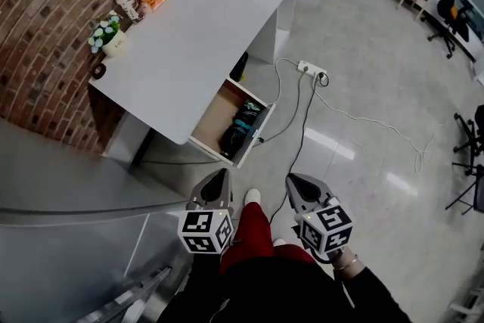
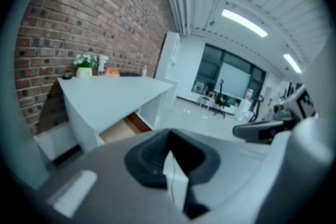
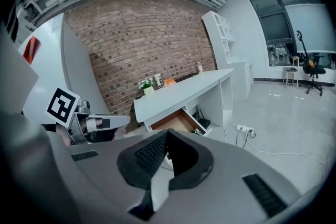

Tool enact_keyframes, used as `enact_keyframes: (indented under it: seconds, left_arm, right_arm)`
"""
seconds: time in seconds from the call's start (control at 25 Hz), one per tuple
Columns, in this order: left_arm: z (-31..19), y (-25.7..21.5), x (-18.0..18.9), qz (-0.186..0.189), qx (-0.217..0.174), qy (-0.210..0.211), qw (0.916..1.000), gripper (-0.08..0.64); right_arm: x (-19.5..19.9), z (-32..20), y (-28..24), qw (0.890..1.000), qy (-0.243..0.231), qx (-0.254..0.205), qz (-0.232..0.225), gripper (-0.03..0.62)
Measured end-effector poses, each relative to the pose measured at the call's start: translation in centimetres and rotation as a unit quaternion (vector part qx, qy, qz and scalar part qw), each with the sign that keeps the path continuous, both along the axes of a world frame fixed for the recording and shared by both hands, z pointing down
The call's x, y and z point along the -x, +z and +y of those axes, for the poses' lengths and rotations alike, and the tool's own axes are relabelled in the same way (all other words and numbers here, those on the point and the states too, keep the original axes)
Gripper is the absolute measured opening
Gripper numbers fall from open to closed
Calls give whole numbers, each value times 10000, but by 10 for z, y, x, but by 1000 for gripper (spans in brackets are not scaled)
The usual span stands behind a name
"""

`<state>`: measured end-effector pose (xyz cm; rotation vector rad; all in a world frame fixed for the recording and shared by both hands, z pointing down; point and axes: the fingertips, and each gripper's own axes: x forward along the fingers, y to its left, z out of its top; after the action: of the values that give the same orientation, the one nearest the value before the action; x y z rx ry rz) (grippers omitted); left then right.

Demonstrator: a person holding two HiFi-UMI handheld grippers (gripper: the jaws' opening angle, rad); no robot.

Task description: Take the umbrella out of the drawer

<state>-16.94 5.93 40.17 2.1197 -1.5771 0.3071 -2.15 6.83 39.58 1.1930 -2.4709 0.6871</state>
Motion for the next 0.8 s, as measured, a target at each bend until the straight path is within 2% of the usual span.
enact_keyframes:
  seconds: [0.2, 0.8]
  left_arm:
    - [-31, 13, 14, -24, 217, 107, 9997, 5]
    - [-103, 33, 39, -4, 474, 420, 9980, 5]
  right_arm:
    - [20, -31, 6, 9999, -13, 142, 50, -2]
    - [54, -98, 17, 9991, 126, 323, 242, -2]
